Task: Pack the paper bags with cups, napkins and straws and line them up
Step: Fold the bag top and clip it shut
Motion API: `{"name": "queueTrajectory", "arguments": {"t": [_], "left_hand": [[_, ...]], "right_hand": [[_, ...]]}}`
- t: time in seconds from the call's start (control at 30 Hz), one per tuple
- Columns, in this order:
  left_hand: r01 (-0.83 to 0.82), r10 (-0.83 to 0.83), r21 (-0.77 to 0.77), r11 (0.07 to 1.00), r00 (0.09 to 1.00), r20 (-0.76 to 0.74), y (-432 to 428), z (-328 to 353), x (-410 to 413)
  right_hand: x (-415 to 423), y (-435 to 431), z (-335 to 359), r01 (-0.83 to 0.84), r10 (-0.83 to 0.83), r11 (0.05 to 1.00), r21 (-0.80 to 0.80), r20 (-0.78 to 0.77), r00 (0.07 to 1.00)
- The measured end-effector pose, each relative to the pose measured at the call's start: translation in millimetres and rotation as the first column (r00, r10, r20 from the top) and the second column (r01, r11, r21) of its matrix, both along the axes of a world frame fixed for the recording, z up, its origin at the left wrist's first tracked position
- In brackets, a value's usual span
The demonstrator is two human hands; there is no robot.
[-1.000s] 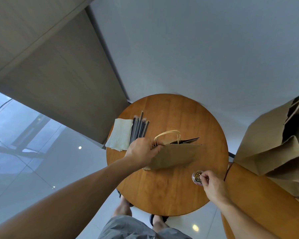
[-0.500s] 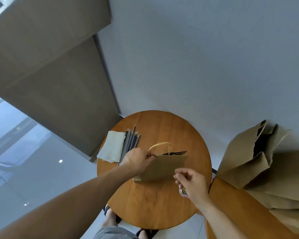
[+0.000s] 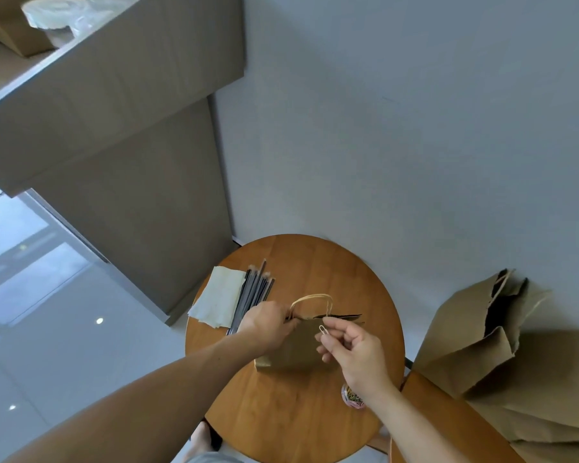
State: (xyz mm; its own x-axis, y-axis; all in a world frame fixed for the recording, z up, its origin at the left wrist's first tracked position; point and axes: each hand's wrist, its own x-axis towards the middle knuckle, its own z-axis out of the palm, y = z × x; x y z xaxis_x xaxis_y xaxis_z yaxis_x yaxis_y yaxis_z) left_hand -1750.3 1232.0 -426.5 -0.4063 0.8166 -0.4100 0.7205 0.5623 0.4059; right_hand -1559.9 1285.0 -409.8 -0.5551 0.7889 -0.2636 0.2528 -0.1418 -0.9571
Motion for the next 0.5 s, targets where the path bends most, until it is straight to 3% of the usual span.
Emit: {"name": "queueTrajectory", "arguments": {"t": [0.5], "left_hand": [[0.029, -0.031, 0.038, 0.999, 0.998, 0.049, -2.6, 3.1, 1.5]], "right_hand": [[-11.6, -1.2, -1.4, -0.064, 0.047, 0.992, 0.105, 0.162, 0.986]]}}
